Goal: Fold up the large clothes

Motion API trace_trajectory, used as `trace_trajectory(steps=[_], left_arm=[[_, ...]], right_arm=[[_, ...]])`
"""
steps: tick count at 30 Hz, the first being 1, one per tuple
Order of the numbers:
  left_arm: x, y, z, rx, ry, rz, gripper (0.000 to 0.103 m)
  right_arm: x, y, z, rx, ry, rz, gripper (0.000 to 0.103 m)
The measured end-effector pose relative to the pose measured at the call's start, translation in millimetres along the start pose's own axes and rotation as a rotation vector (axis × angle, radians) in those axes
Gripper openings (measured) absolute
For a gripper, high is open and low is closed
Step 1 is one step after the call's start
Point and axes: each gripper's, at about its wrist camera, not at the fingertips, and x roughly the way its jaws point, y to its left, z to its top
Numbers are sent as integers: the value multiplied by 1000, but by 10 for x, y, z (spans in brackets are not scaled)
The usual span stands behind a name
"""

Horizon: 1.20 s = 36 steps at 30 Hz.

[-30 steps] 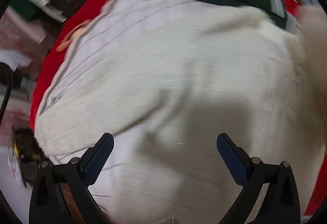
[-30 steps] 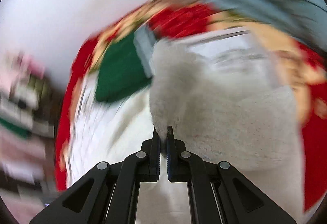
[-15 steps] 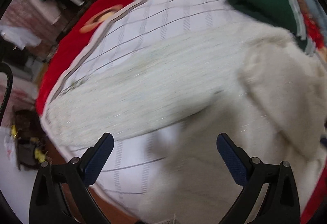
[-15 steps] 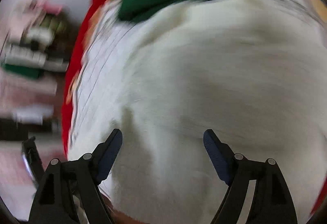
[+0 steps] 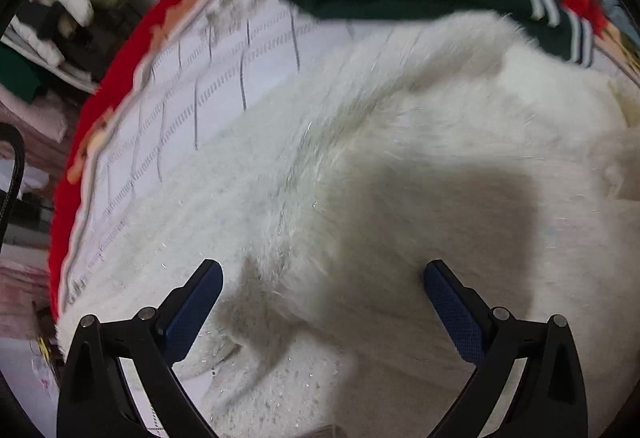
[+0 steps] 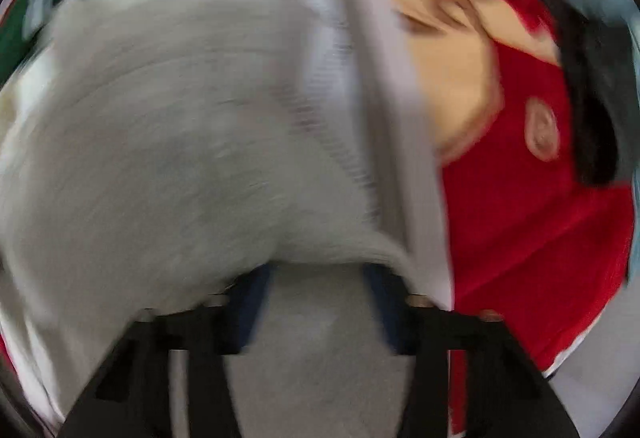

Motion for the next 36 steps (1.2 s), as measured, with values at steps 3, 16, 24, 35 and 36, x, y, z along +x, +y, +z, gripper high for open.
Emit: trace_trajectory(steps=[3,16,24,35,36], left_arm=[[-71,321,-110,-87,34,-41,103],[-410,1539,-975,-543,142,-199,103],[337,2972,-2203,-1127,273,-252,102],[706,3924,-2101,-1298,54,73,39],[704,3934,-2020,-1263,31,66,26]], right_arm=[[52,-152,-33,72,46,47,39],[-626,130,-1244,6,126,309,70],[-422,1017,-1688,-168,213,288,77],[-188,2159,-1568,-242,169,228,77],[-193,2207,-1572,-251,162,220,77]])
